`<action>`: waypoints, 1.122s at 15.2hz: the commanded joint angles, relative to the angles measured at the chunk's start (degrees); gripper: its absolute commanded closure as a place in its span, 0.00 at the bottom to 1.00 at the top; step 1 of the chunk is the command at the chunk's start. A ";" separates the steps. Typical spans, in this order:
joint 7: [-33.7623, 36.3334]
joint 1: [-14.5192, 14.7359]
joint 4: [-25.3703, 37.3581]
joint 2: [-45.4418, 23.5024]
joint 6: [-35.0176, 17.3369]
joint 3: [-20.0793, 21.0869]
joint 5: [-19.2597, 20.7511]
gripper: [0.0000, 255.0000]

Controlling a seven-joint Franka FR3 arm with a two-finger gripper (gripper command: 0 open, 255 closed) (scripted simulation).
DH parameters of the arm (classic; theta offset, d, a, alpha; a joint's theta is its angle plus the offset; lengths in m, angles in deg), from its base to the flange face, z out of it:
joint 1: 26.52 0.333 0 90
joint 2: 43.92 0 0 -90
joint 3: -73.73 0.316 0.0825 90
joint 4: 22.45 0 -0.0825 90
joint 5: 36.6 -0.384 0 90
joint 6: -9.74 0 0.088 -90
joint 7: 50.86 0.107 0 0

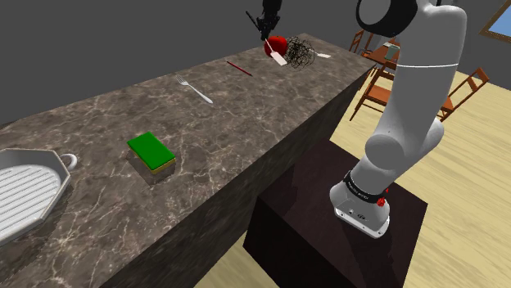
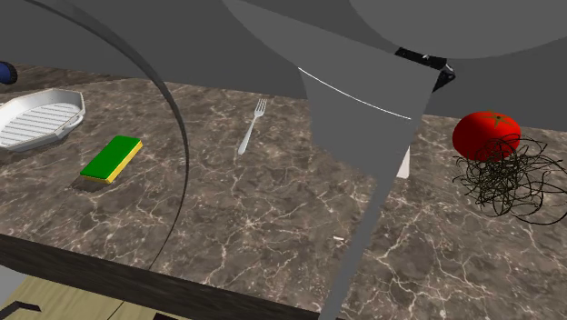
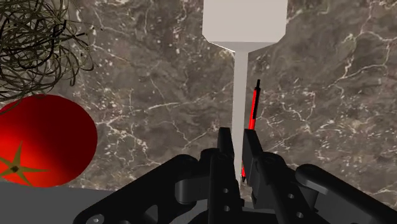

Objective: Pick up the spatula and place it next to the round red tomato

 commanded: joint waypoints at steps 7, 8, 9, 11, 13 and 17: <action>-0.11 0.02 -5.74 -0.36 -6.12 0.01 -0.04 1.00; -0.13 0.02 -6.40 -0.43 -6.86 0.01 -0.04 1.00; -0.14 0.02 -7.03 -0.52 -7.58 0.01 -0.05 1.00; -0.17 0.02 -8.24 -0.74 -9.01 0.01 -0.06 1.00; -0.20 0.03 -9.38 -1.01 -10.42 0.02 -0.07 1.00; -0.25 0.03 -11.44 -1.70 -13.17 0.03 -0.09 1.00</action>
